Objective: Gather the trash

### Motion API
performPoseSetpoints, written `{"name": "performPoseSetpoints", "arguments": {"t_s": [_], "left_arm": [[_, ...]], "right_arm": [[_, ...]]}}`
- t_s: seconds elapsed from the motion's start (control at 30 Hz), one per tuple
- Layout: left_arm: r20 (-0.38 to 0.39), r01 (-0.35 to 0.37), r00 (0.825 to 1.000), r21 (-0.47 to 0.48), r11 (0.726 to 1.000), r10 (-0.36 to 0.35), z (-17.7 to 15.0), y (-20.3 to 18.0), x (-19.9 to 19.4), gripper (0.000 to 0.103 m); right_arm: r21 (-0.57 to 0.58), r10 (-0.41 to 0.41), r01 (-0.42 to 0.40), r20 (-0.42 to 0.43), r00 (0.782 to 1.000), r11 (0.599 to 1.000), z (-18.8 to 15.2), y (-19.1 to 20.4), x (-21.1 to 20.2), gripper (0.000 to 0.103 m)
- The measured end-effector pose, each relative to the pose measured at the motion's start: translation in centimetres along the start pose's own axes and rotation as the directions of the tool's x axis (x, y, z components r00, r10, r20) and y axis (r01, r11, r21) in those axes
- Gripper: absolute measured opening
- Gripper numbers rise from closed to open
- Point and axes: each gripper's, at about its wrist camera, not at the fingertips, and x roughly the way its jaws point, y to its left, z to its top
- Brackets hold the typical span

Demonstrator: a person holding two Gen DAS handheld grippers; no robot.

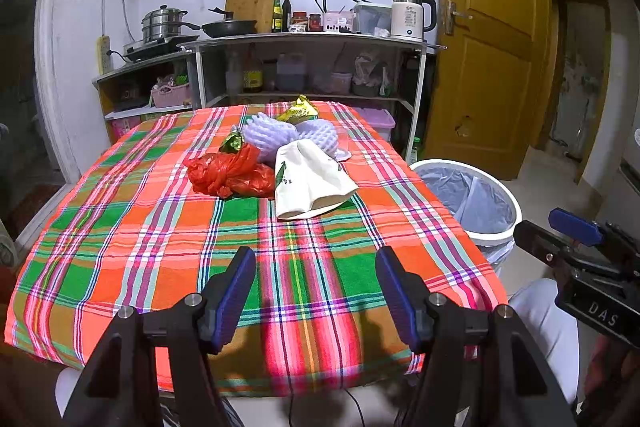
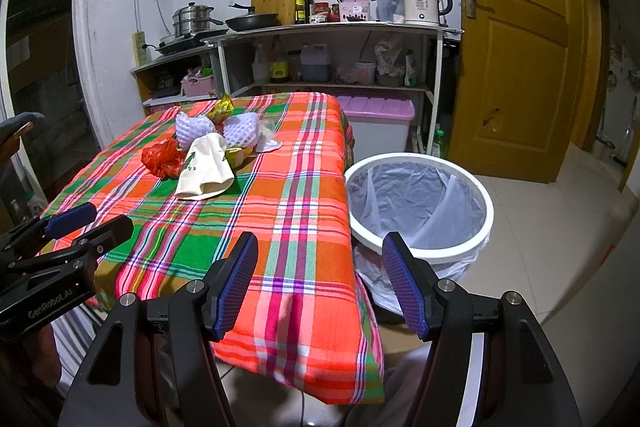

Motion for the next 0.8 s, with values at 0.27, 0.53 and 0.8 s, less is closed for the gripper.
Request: {"name": "performPoseSetpoints", "arguments": {"t_s": [0.27, 0.53, 0.8], "left_arm": [[-0.012, -0.023, 1.0, -0.012, 1.0, 0.023, 0.1, 1.2, 1.0, 0.062], [-0.04, -0.02, 0.999, -0.081, 0.997, 0.017, 0.8, 4.6, 3.4, 0.062], [-0.028, -0.041, 0.999, -0.13, 0.991, 0.037, 2.5, 8.2, 6.0, 0.062]], "right_arm": [[-0.018, 0.016, -0.017, -0.02, 1.0, 1.0, 0.3, 0.3, 1.3, 0.065], [-0.062, 0.089, -0.092, -0.054, 0.995, 0.994, 1.7, 2.2, 4.4, 0.065], [-0.084, 0.185, -0.194, -0.103, 0.977, 0.977, 4.0, 4.6, 9.2, 0.065]]}}
